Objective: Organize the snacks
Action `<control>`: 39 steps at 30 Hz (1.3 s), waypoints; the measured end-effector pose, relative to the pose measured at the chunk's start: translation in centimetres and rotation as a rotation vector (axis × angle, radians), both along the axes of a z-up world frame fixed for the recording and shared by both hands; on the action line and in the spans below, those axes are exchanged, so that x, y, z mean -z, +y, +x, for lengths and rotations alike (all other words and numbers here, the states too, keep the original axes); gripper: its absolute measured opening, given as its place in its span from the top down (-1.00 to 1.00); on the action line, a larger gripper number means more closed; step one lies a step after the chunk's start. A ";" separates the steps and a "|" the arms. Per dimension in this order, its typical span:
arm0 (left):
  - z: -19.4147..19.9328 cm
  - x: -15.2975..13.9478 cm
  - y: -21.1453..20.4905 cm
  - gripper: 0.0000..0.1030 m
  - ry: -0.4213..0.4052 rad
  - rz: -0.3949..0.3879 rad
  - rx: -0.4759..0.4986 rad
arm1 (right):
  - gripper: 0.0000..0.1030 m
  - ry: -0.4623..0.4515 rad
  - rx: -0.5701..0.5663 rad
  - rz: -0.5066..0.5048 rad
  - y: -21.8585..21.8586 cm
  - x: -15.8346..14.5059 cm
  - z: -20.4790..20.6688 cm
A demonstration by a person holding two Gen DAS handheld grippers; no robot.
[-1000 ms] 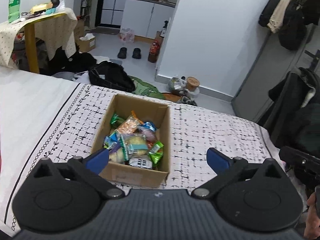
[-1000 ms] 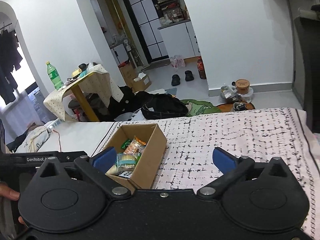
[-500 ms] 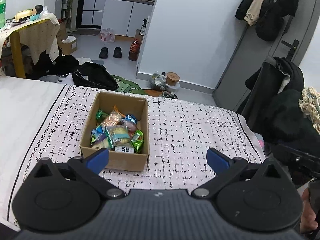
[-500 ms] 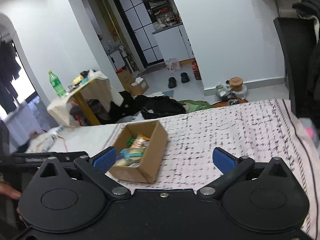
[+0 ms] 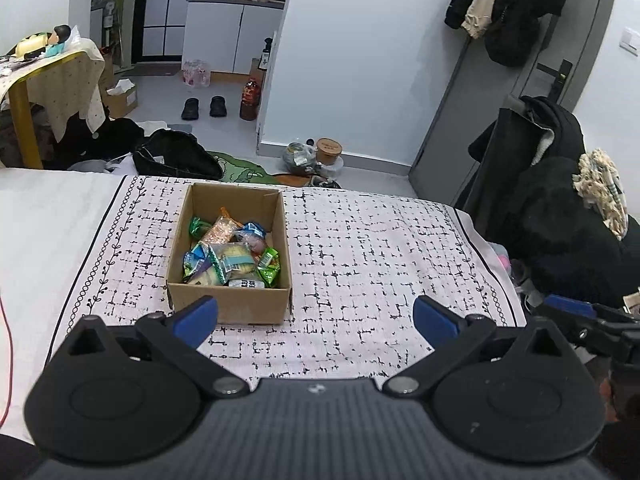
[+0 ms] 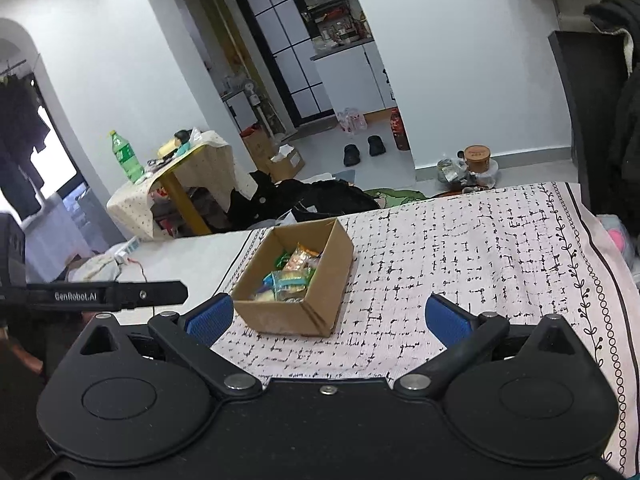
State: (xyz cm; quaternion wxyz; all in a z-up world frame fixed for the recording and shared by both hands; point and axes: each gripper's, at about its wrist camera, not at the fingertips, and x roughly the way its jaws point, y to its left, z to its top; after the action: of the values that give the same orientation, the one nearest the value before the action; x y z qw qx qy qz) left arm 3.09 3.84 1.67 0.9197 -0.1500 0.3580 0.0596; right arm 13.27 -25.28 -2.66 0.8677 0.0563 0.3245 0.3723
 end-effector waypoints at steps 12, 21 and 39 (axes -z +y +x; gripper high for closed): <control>-1.4 -0.4 -0.9 -1.00 0.004 -0.001 0.037 | -1.00 -0.026 0.019 -0.067 0.6 -0.8 -1.8; -1.5 -0.7 -1.6 -1.00 0.012 0.027 0.044 | -1.00 -0.041 0.017 -0.092 1.0 -0.9 -2.4; -1.9 -1.0 -1.6 -1.00 0.032 0.061 0.015 | -1.00 -0.037 0.011 -0.084 0.9 -0.9 -2.3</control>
State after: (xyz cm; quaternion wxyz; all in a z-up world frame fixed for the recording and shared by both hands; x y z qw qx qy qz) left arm 1.17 2.20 2.66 0.9185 -0.1179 0.3717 0.0658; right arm 10.92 -24.35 -1.72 0.8772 0.0149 0.3233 0.3547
